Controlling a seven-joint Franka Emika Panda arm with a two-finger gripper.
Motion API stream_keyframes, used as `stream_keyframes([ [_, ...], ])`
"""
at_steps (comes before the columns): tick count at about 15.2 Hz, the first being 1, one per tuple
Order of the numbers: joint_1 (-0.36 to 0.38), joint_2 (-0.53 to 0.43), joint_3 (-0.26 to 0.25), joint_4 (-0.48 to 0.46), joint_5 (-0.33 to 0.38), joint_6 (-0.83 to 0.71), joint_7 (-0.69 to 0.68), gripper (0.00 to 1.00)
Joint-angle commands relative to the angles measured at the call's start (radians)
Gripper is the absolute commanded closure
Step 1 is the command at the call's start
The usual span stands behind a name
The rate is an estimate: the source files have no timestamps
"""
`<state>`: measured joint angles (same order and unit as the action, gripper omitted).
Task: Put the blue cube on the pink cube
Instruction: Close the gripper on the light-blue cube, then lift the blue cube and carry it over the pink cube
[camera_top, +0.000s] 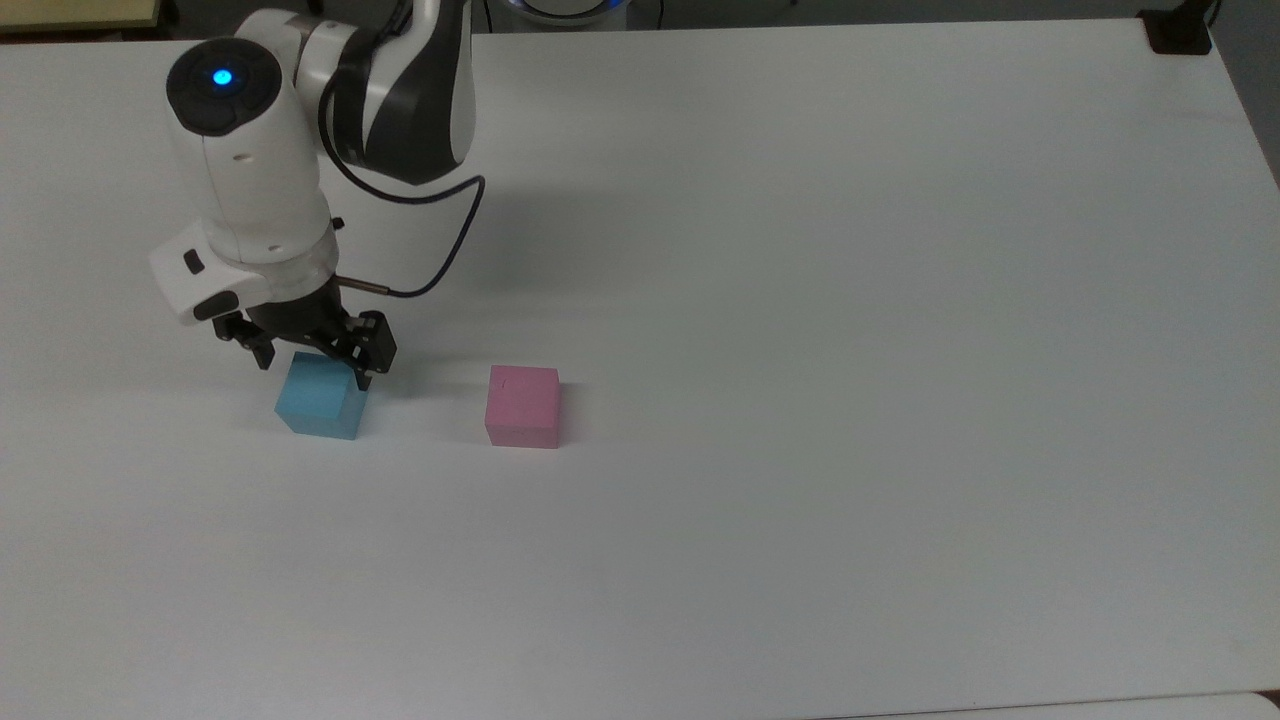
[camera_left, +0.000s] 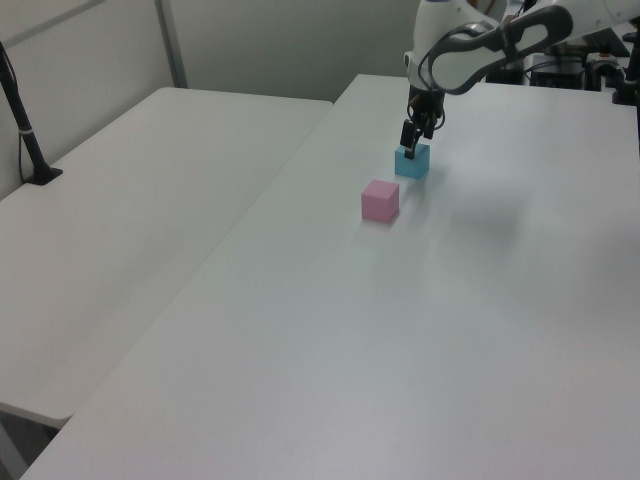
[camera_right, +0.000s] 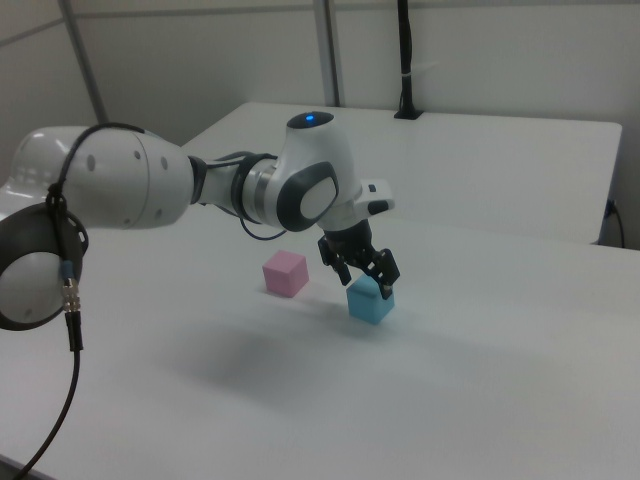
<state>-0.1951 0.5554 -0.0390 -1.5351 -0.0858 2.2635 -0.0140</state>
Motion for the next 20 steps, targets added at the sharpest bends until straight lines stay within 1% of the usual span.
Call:
stream_keyframes([
  [1,0.006,0.037,-0.004,0.015,-0.055,0.051,0.074,0.08],
  [3,0.005,0.035,-0.004,0.015,-0.055,0.051,0.075,0.48],
  [4,0.006,0.029,-0.004,0.015,-0.055,0.051,0.075,0.6],
  [5,0.008,0.021,-0.002,0.015,-0.057,0.048,0.069,0.68],
  [7,0.014,-0.018,0.008,0.006,-0.054,0.039,0.075,0.73],
  [8,0.025,-0.041,0.011,0.001,-0.046,0.03,0.078,0.73],
  [12,0.109,-0.104,0.013,0.006,-0.015,-0.097,0.115,0.72],
  [14,0.172,-0.106,0.013,0.006,-0.011,-0.119,0.163,0.71],
  [15,0.192,-0.101,0.013,0.004,-0.011,-0.116,0.19,0.71],
  [17,0.212,-0.098,0.013,0.006,-0.011,-0.113,0.229,0.68],
  [18,0.223,-0.097,0.013,0.006,-0.011,-0.111,0.236,0.65],
  [20,0.24,-0.092,0.013,0.004,-0.011,-0.11,0.239,0.45],
])
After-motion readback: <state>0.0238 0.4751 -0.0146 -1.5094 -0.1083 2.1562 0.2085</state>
